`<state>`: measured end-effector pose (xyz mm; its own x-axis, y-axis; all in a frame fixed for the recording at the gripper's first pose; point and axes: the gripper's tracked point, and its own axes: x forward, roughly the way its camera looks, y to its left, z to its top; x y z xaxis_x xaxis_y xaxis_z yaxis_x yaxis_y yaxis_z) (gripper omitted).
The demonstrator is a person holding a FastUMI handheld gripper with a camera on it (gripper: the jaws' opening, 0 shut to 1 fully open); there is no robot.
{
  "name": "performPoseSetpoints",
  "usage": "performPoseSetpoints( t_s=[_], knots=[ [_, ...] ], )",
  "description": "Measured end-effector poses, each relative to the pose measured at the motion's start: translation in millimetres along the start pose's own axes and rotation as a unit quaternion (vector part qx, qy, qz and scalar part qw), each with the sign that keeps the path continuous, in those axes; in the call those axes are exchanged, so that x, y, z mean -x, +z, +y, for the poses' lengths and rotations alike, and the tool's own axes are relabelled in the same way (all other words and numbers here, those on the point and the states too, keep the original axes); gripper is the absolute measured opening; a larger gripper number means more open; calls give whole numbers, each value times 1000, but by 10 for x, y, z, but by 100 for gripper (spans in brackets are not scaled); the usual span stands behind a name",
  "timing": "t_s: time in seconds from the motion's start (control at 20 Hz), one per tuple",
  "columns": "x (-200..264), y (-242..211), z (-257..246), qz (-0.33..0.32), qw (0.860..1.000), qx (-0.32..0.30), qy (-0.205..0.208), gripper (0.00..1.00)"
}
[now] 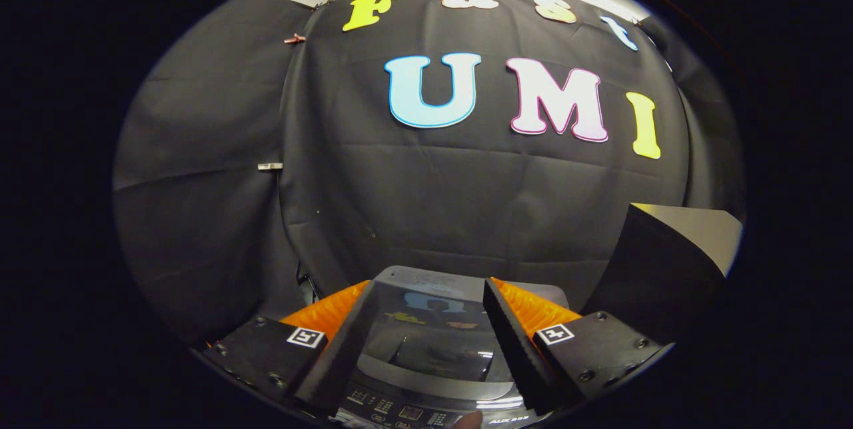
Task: Put the clothes into the washing machine and then close the washing machine lid.
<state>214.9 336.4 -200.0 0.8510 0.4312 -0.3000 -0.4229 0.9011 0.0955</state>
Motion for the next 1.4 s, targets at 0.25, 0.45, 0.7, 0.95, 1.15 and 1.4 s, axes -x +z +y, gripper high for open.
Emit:
performPoseSetpoints(
  t_s=[0.25, 0.45, 0.7, 0.95, 1.15, 1.4],
  knots=[
    [168, 52, -42, -1, 1000, -1, -2, 99],
    [379, 240, -105, -13, 1000, -1, -10, 99],
    [681, 523, -107, -36, 999, 3, -10, 99],
    [1014, 758, -197, -48, 999, 12, -18, 99],
    [1309, 923, -226, -60, 998, -2, -12, 99],
    [1686, 1091, -494, -78, 996, -25, -35, 99]
  ],
)
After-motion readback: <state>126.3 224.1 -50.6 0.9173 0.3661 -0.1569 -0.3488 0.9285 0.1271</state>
